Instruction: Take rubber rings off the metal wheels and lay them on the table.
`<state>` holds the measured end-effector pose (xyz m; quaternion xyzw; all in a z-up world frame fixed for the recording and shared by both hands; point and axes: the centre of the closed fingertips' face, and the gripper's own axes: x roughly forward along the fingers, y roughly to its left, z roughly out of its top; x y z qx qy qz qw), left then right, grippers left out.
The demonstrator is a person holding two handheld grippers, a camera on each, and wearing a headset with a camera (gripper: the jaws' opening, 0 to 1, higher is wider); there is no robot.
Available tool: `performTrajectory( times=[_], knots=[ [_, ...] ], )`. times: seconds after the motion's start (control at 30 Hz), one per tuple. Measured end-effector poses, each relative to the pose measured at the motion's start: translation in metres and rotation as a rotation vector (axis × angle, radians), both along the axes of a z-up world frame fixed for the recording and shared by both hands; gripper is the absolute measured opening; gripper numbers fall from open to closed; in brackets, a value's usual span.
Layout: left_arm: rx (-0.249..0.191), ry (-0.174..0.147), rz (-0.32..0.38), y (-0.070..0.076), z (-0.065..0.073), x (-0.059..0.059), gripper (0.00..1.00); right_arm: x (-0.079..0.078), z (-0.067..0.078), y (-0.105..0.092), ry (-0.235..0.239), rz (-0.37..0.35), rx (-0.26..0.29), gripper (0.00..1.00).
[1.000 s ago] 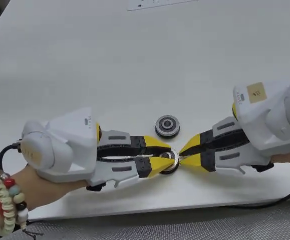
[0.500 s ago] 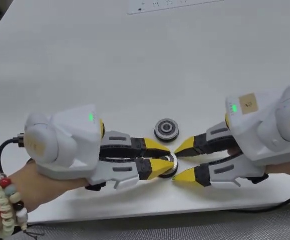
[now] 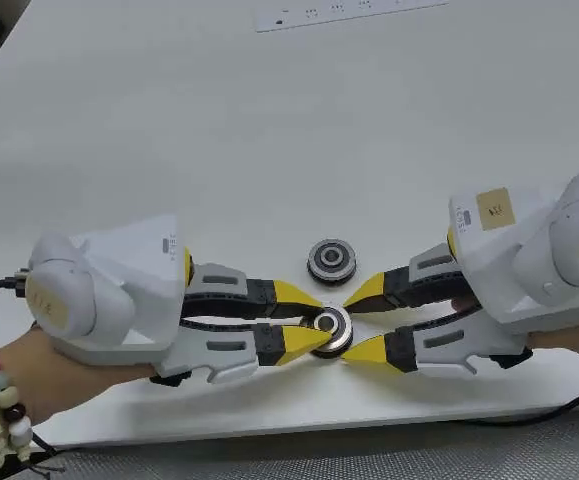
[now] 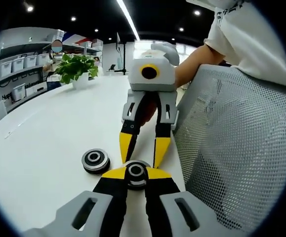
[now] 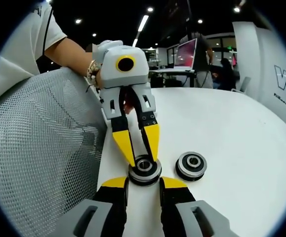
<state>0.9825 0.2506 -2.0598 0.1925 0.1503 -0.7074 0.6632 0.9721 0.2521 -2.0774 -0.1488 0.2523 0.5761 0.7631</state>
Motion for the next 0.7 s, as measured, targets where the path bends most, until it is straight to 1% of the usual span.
performTrajectory(
  times=[0.03, 0.07, 0.2, 0.23, 0.3, 0.4, 0.7],
  knots=[
    [0.001, 0.025, 0.016, -0.0003, -0.0010, -0.0017, 0.08, 0.0009, -0.0002, 0.0003, -0.002, -0.002, 0.000, 0.23],
    [0.001, 0.034, 0.019, -0.0008, -0.0010, -0.0004, 0.08, 0.0020, -0.0006, 0.0009, -0.004, -0.006, 0.001, 0.23],
    [-0.009, 0.034, 0.021, -0.0030, -0.0011, 0.0007, 0.08, 0.0040, -0.0012, 0.0026, -0.014, -0.008, -0.001, 0.23],
    [-0.011, 0.036, 0.022, -0.0033, -0.0012, 0.0009, 0.08, 0.0029, -0.0016, 0.0025, -0.011, -0.002, -0.002, 0.22],
    [-0.022, 0.044, 0.025, -0.0041, -0.0013, 0.0014, 0.08, 0.0039, -0.0020, 0.0012, -0.019, 0.004, -0.004, 0.21],
    [-0.025, 0.047, 0.024, -0.0058, -0.0013, 0.0012, 0.08, 0.0035, -0.0026, -0.0006, -0.023, 0.014, -0.007, 0.21],
    [-0.028, 0.041, 0.017, -0.0081, -0.0011, 0.0011, 0.08, 0.0038, -0.0024, -0.0026, -0.008, 0.016, -0.014, 0.20]
  ],
)
